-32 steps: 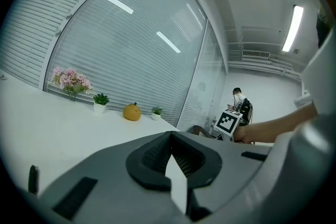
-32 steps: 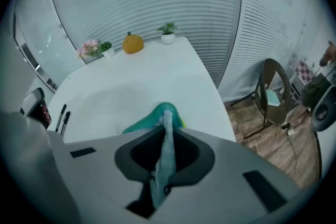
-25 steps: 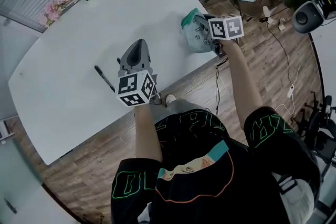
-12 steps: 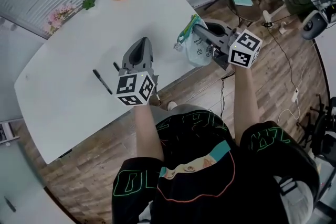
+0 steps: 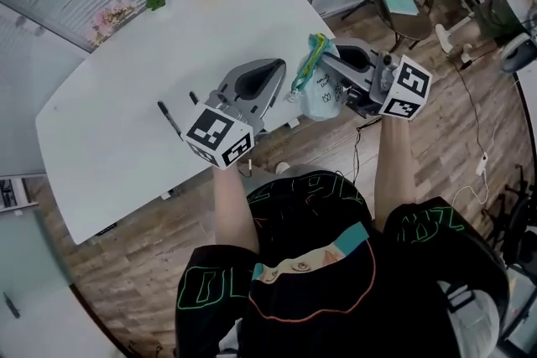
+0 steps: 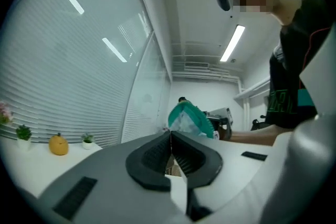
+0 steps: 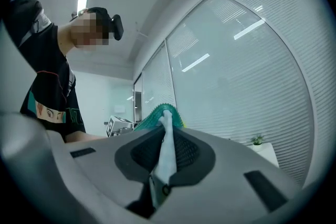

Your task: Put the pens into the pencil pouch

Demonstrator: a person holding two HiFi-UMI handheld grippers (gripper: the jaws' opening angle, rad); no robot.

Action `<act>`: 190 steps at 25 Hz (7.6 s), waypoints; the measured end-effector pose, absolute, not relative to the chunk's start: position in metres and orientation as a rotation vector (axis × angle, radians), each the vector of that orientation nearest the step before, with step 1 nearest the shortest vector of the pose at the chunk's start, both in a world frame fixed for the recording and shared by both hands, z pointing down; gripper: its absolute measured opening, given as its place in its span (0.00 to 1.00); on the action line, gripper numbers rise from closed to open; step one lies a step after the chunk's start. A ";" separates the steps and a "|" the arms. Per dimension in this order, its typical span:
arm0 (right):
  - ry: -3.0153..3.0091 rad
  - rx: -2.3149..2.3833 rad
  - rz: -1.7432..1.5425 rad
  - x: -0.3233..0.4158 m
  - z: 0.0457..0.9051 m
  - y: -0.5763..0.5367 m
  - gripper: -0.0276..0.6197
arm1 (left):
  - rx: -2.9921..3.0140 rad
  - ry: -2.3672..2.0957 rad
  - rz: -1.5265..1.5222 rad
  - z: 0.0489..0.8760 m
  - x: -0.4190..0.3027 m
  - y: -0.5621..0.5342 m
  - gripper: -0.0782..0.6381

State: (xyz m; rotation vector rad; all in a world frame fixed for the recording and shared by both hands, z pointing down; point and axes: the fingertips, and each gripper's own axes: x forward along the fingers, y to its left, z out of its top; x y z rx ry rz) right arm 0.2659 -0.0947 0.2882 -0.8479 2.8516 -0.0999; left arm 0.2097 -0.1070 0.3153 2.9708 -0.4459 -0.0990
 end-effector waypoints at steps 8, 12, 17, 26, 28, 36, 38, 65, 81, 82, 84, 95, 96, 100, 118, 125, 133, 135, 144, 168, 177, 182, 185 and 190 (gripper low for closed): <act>2.877 -0.531 -0.096 0.250 0.280 -0.079 0.09 | 2.973 -0.121 -0.217 0.296 0.224 -0.084 0.17; 2.875 -0.386 -0.127 0.245 0.281 -0.068 0.09 | 2.946 0.048 -0.286 0.286 0.225 -0.067 0.21; 2.898 -0.311 -0.173 0.220 0.287 -0.064 0.09 | 2.956 0.004 -0.283 0.290 0.206 -0.059 0.20; 2.958 -0.315 -0.209 0.196 0.302 -0.084 0.09 | 3.047 -0.220 -0.207 0.304 0.183 -0.078 0.11; 2.971 -0.327 -0.208 0.187 0.305 -0.089 0.10 | 3.036 -0.253 -0.209 0.307 0.173 -0.081 0.11; 3.003 -0.398 -0.212 0.184 0.312 -0.105 0.11 | 2.986 -0.389 -0.220 0.315 0.141 -0.100 0.11; 3.020 -0.409 -0.207 0.183 0.316 -0.107 0.11 | 2.975 -0.423 -0.222 0.318 0.131 -0.105 0.11; 3.294 -0.464 -0.488 0.048 0.392 -0.160 0.08 | 2.858 -1.038 -0.125 0.326 -0.072 -0.114 0.11; 3.537 -1.097 -1.046 -0.013 0.505 -0.223 0.24 | 2.755 -1.078 -0.145 0.360 -0.142 -0.107 0.11; 3.537 -1.124 -1.114 -0.016 0.514 -0.226 0.24 | 2.747 -1.074 -0.146 0.363 -0.145 -0.108 0.11; 3.523 -1.183 -1.245 -0.019 0.527 -0.228 0.27 | 2.738 -1.063 -0.148 0.366 -0.150 -0.106 0.11; 3.528 -1.373 -1.545 -0.017 0.569 -0.229 0.13 | 2.741 -0.964 -0.137 0.375 -0.158 -0.117 0.11; 3.521 -1.376 -1.548 -0.017 0.569 -0.229 0.12 | 2.743 -0.953 -0.133 0.375 -0.158 -0.119 0.11; 3.482 -1.344 -1.561 -0.021 0.565 -0.230 0.12 | 2.750 -0.910 -0.117 0.376 -0.157 -0.122 0.11; 2.993 -1.220 -0.925 -0.029 0.409 -0.261 0.12 | 2.779 -0.841 -0.084 0.368 -0.149 -0.125 0.11; 2.812 -1.133 -0.727 -0.028 0.339 -0.262 0.12 | 2.833 -0.833 -0.046 0.354 -0.137 -0.126 0.11; 2.606 -0.956 -0.673 -0.033 0.269 -0.257 0.12 | 2.854 -0.857 -0.029 0.342 -0.132 -0.128 0.11; 2.581 -0.916 -0.650 -0.040 0.257 -0.255 0.12 | 2.858 -0.862 -0.027 0.341 -0.133 -0.129 0.11; 2.481 -0.886 -0.589 -0.075 0.253 -0.246 0.12 | 2.865 -0.874 -0.102 0.332 -0.138 -0.131 0.11; 2.608 -0.820 -0.780 -0.129 0.307 -0.215 0.12 | 2.797 -0.964 -0.238 0.341 -0.164 -0.139 0.11; 3.132 -0.713 -0.776 -0.157 0.365 -0.191 0.12 | 2.755 -1.043 -0.244 0.351 -0.188 -0.141 0.11; 3.271 -0.667 -0.723 -0.161 0.381 -0.190 0.13 | 2.751 -1.016 -0.272 0.353 -0.191 -0.141 0.11; 3.201 -0.713 -0.681 -0.156 0.372 -0.200 0.13 | 2.749 -1.005 -0.267 0.356 -0.193 -0.142 0.11; 3.107 -0.870 -0.662 -0.129 0.366 -0.231 0.13 | 2.730 -1.009 -0.267 0.364 -0.201 -0.145 0.11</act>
